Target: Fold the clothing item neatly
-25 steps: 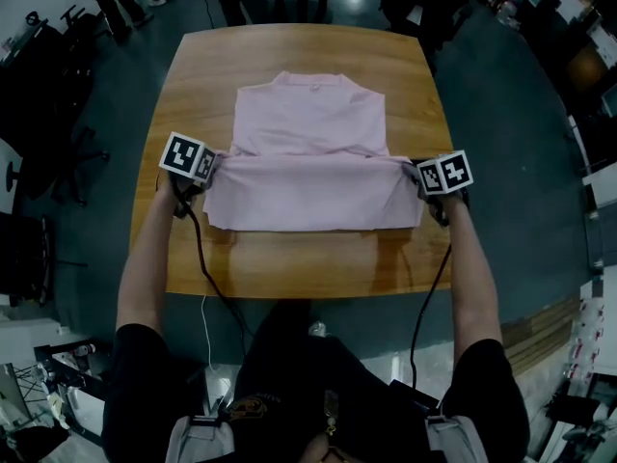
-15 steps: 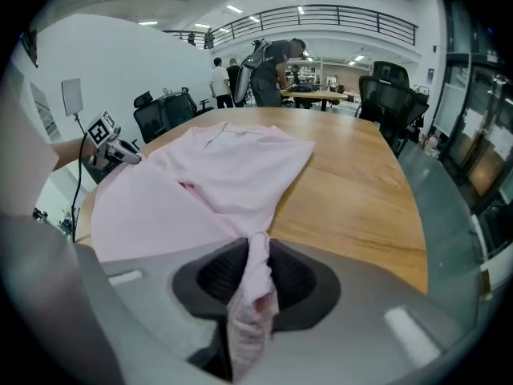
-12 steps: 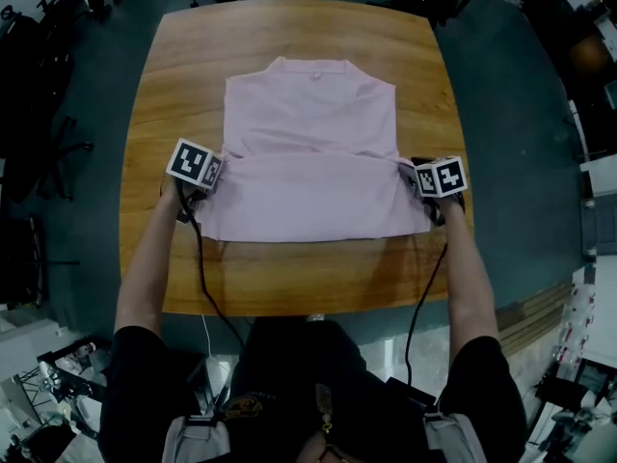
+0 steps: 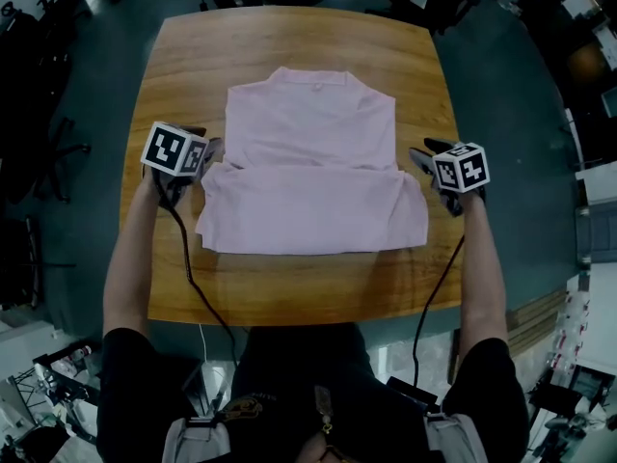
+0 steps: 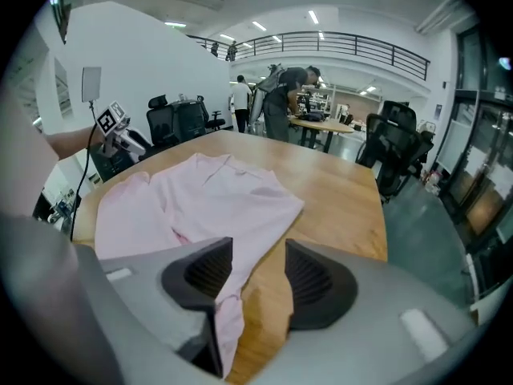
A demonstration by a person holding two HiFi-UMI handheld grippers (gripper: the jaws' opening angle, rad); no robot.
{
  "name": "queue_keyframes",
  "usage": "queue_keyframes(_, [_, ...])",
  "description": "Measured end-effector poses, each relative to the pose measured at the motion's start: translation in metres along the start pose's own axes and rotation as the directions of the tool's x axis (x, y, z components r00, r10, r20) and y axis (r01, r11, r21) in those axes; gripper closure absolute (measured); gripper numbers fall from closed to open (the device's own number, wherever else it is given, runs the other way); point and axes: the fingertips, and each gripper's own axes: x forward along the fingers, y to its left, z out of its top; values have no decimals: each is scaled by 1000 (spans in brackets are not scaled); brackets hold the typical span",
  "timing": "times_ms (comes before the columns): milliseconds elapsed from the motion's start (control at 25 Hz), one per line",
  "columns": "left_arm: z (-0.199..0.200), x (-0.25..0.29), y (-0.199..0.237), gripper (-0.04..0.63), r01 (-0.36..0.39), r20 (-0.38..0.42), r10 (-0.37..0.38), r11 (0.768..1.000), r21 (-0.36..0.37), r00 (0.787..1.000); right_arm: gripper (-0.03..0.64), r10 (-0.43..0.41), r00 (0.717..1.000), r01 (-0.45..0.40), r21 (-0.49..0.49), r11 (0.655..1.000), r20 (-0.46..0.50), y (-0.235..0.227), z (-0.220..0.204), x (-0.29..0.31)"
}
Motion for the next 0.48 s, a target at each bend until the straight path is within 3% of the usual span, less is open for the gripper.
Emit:
queue_keyframes(200, [42,23,16,411,-21,30,21,1000,4,999,422,48,997,-47,-20,999,56,-7,42,33])
queue_keyframes(480, [88,79,61,402,-93,76,93,996,-3,993,422,107,994,-106,-73,992,18,-37,71,98])
